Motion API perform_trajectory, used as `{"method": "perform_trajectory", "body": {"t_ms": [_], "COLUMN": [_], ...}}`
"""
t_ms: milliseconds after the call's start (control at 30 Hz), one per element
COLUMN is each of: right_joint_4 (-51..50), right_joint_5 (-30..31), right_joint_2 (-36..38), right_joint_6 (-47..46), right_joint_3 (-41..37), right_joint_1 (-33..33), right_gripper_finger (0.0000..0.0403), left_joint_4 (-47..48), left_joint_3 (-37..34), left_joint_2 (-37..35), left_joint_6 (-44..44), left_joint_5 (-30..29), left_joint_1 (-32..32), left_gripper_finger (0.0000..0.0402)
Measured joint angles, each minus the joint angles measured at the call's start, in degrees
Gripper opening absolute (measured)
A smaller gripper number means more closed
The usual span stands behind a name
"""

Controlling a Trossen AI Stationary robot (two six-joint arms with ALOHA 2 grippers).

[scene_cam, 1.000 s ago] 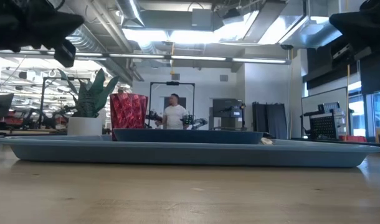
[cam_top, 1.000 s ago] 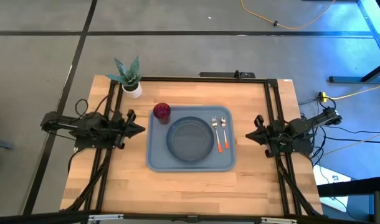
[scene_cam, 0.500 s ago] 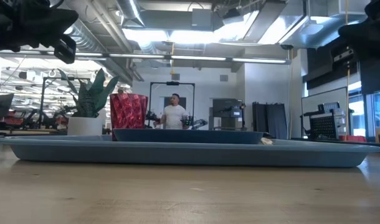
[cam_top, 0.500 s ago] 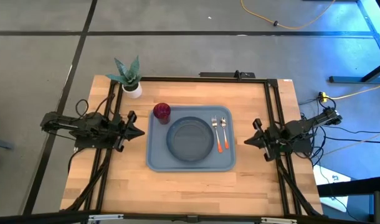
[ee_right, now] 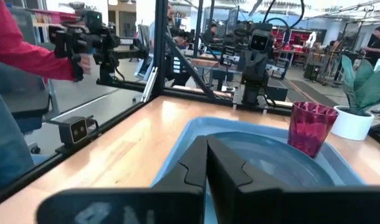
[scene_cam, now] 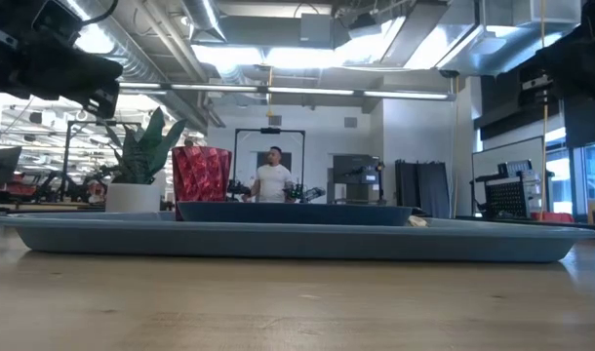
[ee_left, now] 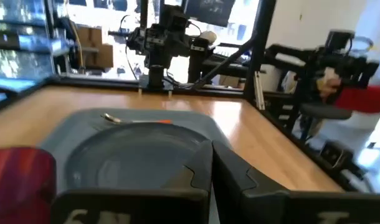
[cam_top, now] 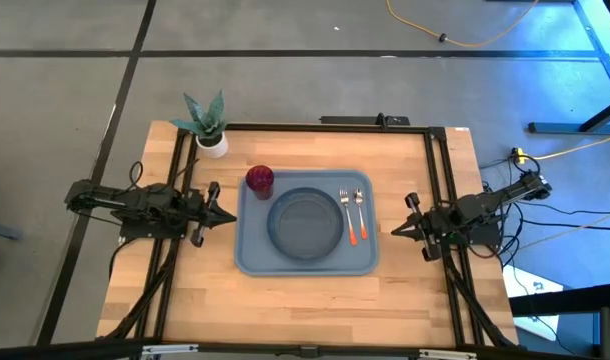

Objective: Pick and place plate/cup/fork/spoon on tray
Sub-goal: Return to Home Position

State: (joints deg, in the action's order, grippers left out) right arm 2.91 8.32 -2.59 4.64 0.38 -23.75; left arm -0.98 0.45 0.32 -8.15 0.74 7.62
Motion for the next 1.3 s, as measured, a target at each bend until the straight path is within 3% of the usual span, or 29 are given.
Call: {"method": "perform_trajectory", "body": {"t_ms": [367,533,1300], "right_joint_4": [0.0,0.0,0.0], "right_joint_5": [-0.5,-0.5,-0.5], "right_joint_2": [-1.0,-1.0,-1.0], "right_joint_6": [3.7,3.4,3.4], "right_joint_3": [0.0,0.0,0.0], "right_joint_1": [0.0,0.0,0.0], "right_gripper_finger": [0.0017,0.0018,0.0018], "left_joint_4": [0.4,0.4,0.4], "left_joint_3": [0.0,0.0,0.0], "left_joint_2": [0.0,0.0,0.0], "left_joint_6": [6.6,14.6,14.4], "left_joint_5": [-1.2,-1.2,-1.3], "left_joint_1": [0.0,0.0,0.0], "left_gripper_finger": [0.0,0.0,0.0]}}
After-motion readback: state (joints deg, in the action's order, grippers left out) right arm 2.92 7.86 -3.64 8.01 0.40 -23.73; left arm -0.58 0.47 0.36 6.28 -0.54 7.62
